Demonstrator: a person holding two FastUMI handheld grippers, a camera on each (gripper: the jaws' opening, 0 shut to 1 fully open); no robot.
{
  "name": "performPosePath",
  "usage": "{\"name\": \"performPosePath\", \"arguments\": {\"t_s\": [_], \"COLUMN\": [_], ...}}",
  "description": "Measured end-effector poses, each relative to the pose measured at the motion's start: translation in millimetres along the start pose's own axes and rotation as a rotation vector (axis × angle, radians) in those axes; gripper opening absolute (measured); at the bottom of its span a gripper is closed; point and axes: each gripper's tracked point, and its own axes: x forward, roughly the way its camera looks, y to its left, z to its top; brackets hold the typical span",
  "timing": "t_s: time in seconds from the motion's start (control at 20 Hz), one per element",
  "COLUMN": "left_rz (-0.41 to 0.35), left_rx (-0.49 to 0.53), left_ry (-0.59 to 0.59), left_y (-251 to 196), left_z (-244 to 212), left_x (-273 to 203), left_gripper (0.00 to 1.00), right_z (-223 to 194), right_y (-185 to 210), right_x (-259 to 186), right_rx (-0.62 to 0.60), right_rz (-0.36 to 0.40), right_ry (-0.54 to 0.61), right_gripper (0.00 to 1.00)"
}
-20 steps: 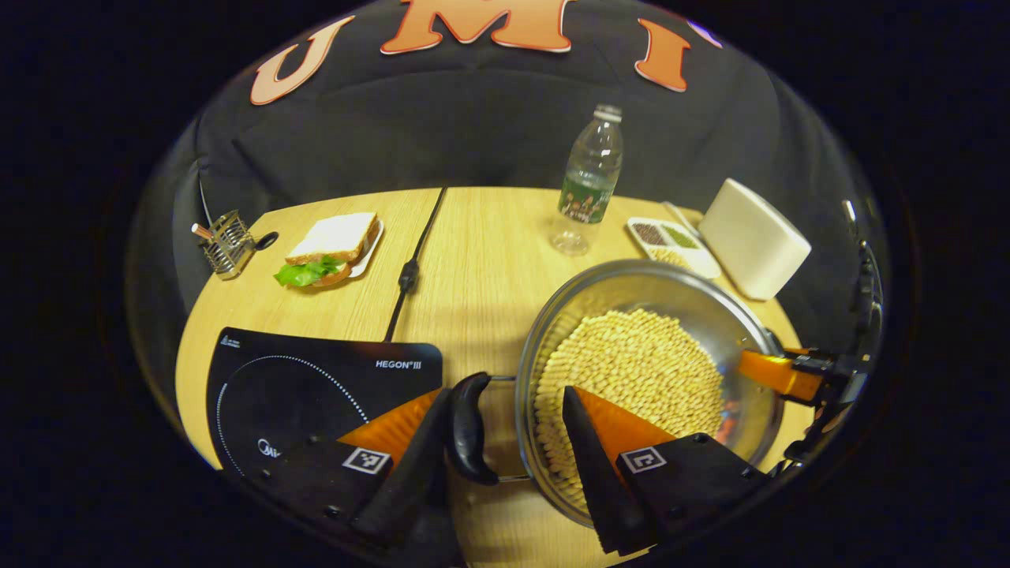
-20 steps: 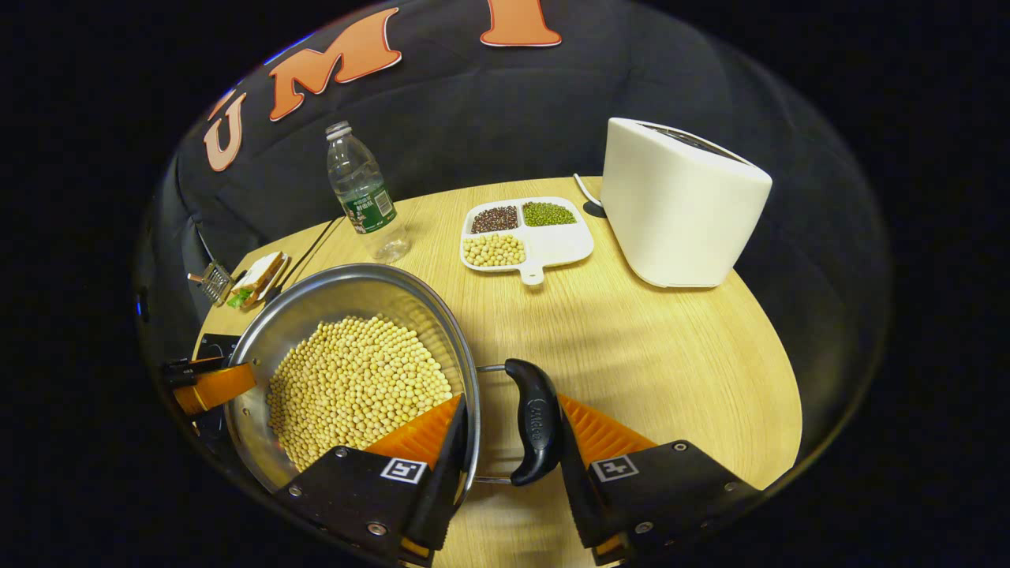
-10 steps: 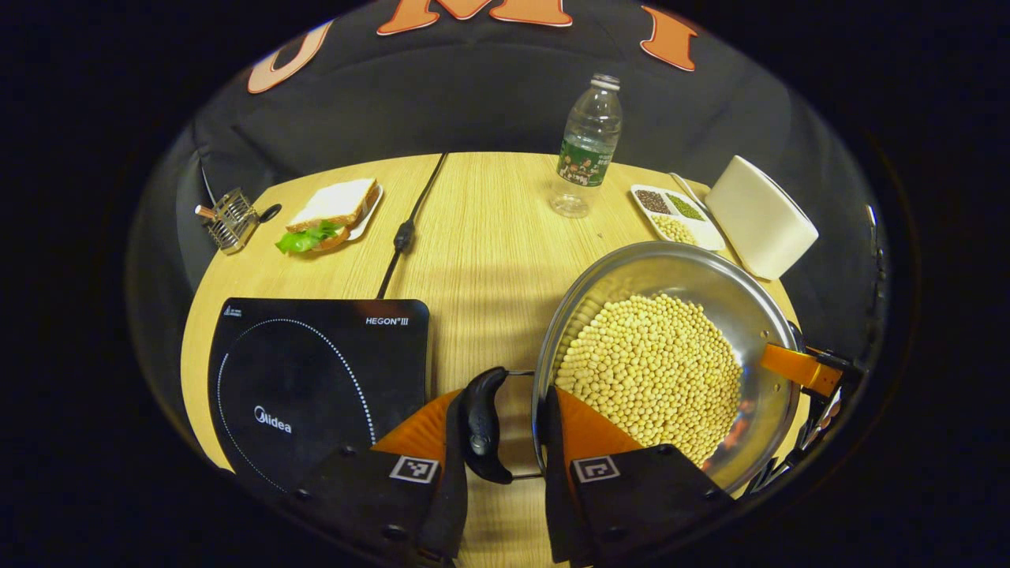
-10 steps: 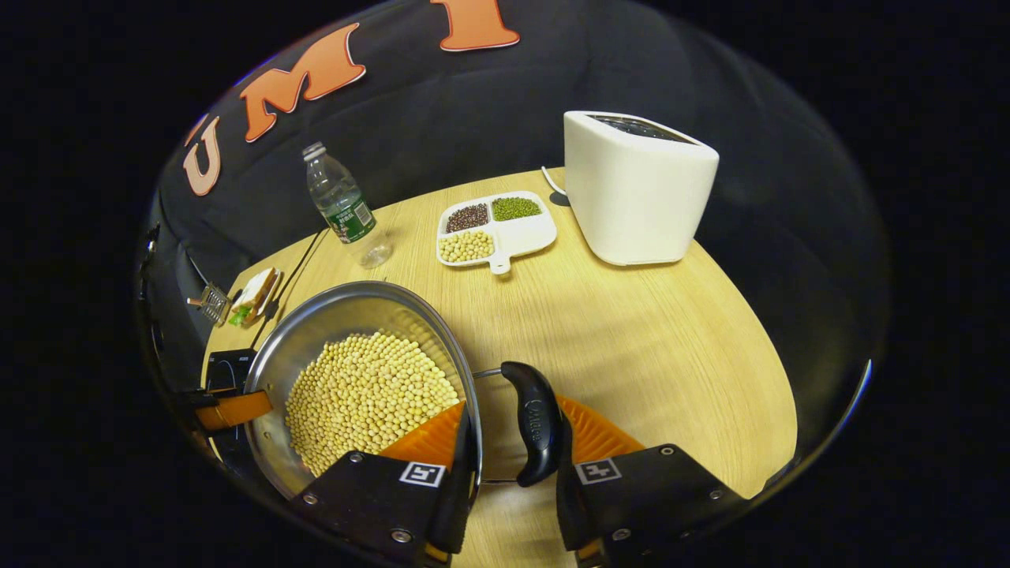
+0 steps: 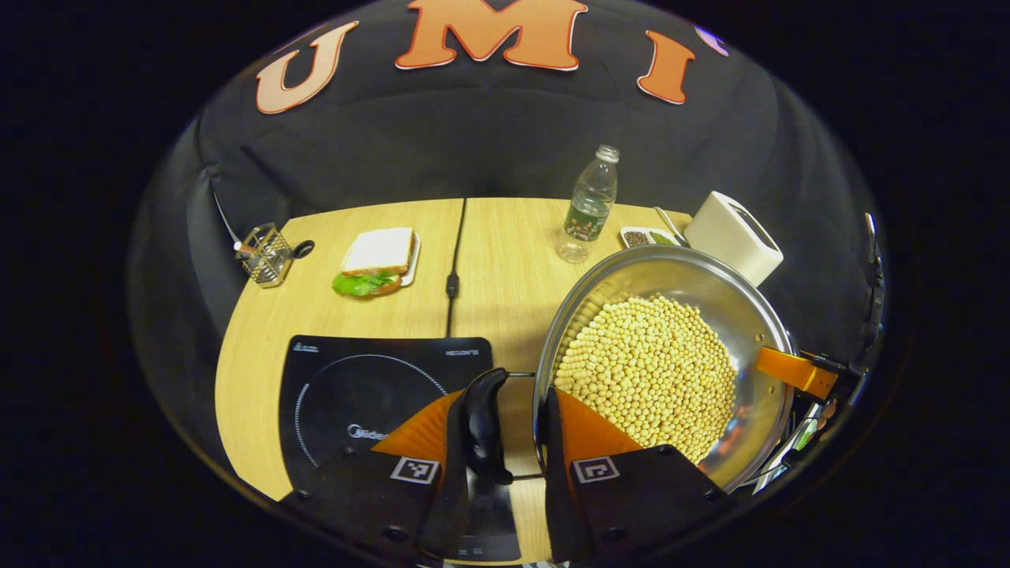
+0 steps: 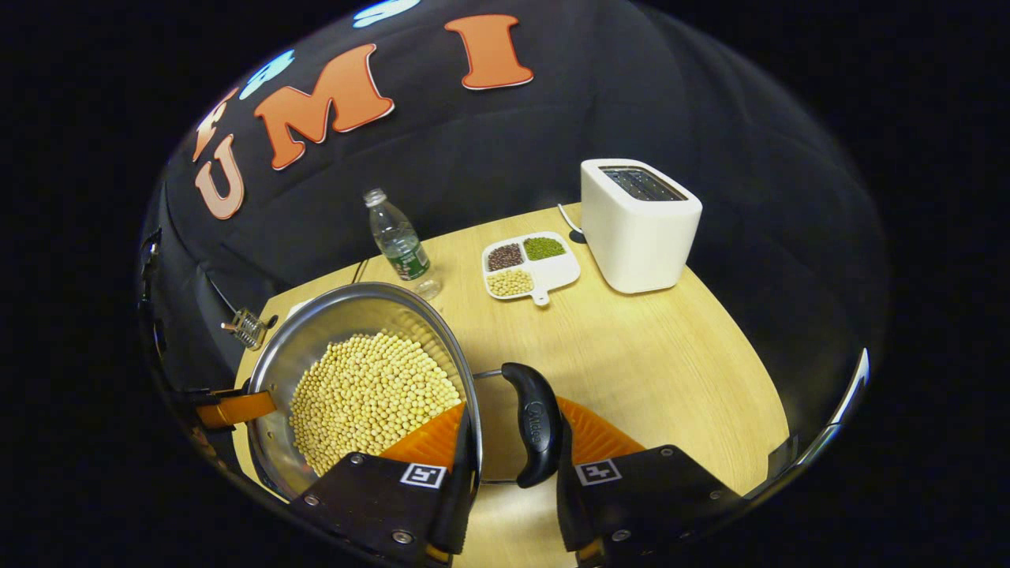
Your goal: First push the handle of the pot to place it horizontally, then grasp the pot with both hands and set it on the induction cooktop.
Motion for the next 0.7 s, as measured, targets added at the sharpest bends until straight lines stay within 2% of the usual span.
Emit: {"name": "performPosePath", "arguments": {"t_s": [0.2,0.5,0.7], "left_rz": [0.022,0.082,0.116], "left_rx": [-0.021,-0.074,-0.074], "left_ry": [0.001,0.032,0.053], "left_y": [65.2,173.9,229.4], "left_z": [-1.2,-23.9,-39.4], "left_x": [-36.2,-70.6,-80.0], "left_gripper": [0.47,0.48,0.48], "right_z": [-8.6,-44.8,-68.8], "right_y": [66.6,168.0,214.5], "right_x": [-23.8,-28.7,-25.6], "right_rx": [-0.013,-0.035,-0.044], "right_rz": [0.037,0.111,0.135], "right_ry": [0.002,0.051,0.083], "right_gripper": [0.45,0.45,0.45]}}
